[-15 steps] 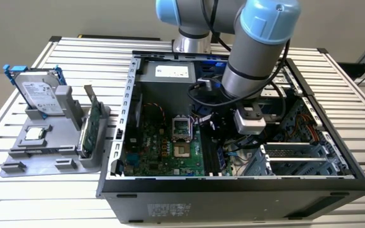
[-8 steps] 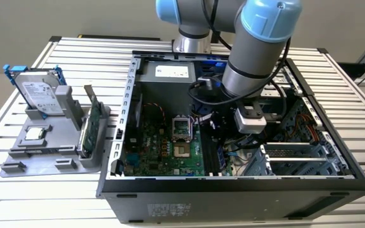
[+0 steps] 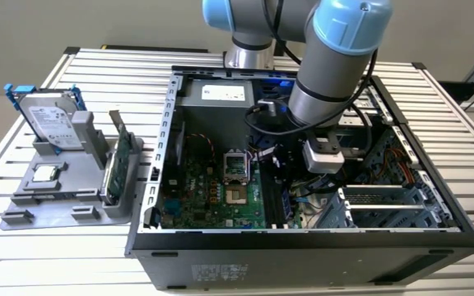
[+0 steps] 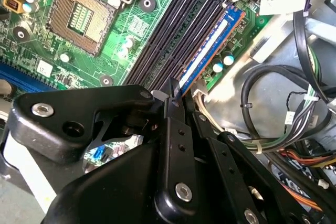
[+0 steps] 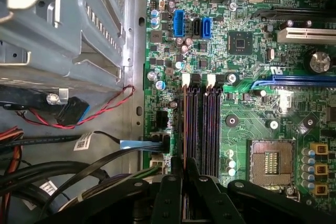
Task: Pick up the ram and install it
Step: 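Insert the ram into the slot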
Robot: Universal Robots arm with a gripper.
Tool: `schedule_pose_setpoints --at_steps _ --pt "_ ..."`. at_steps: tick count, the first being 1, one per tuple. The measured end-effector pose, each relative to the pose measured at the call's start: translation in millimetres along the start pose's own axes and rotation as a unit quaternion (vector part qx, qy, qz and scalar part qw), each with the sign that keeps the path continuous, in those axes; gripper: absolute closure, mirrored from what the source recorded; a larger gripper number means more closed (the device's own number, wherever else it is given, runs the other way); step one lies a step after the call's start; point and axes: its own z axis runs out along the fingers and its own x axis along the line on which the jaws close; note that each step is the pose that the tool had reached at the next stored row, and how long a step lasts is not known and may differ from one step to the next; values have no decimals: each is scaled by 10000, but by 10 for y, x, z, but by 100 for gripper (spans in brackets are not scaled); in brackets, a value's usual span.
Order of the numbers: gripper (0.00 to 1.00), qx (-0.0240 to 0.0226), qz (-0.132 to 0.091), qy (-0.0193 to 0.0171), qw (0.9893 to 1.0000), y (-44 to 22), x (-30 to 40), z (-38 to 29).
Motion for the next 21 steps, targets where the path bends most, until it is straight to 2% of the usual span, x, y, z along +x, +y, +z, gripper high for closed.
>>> schedule_pose_setpoints --at_steps 12,21 --pt "100 3 30 -2 10000 3 -18 11" --pt "100 6 98 -9 10000 -2 -16 66"
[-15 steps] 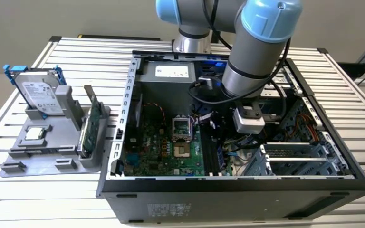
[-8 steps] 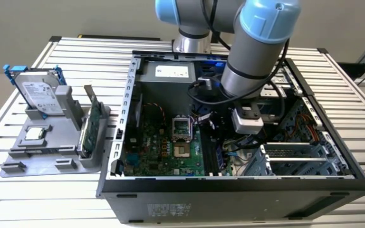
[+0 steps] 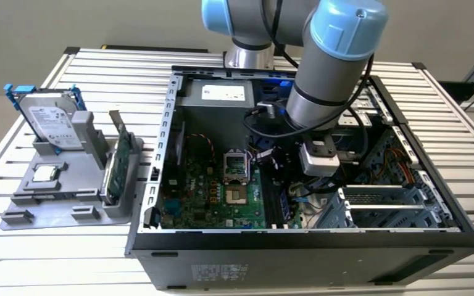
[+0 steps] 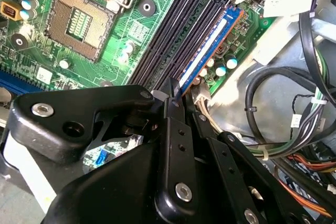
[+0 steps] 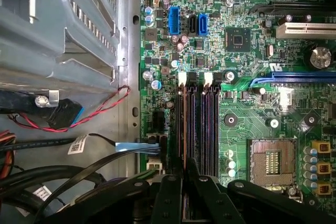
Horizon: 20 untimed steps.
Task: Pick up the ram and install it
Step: 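Insert the ram into the slot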
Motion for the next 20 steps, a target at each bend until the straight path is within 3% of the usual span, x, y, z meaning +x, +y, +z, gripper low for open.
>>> schedule_pose_setpoints --at_steps 20 --pt "100 1 39 -3 10000 4 -1 5"
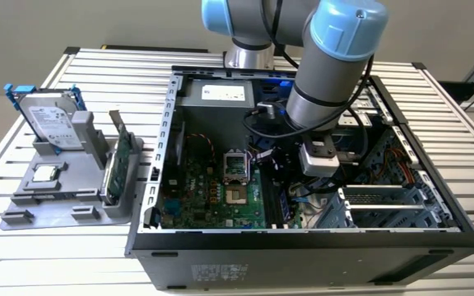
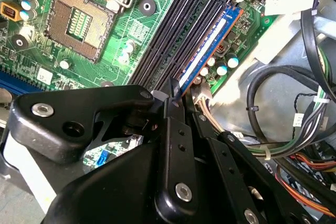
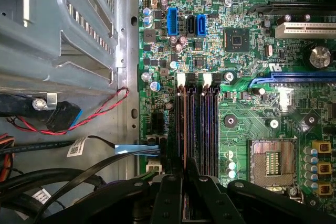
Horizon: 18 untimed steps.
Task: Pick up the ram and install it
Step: 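Insert the ram into the slot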
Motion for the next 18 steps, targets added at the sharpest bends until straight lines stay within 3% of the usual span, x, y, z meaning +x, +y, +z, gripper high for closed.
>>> schedule_pose_setpoints --at_steps 18 --pt "100 -1 0 -12 10000 8 3 41"
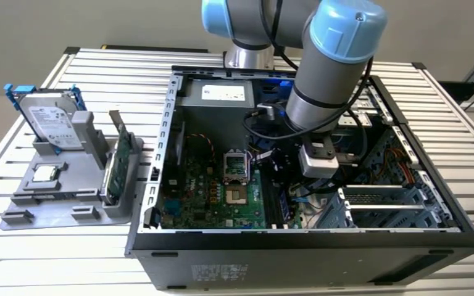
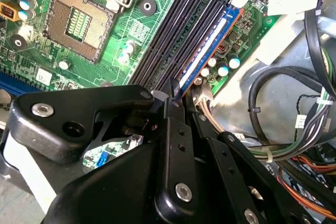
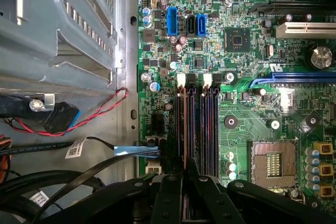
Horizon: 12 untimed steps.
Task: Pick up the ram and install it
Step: 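Insert the ram into the slot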
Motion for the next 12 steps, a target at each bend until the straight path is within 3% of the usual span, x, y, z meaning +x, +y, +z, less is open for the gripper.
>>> schedule_pose_setpoints --at_steps 12 --pt "100 6 0 0 10000 1 0 4"
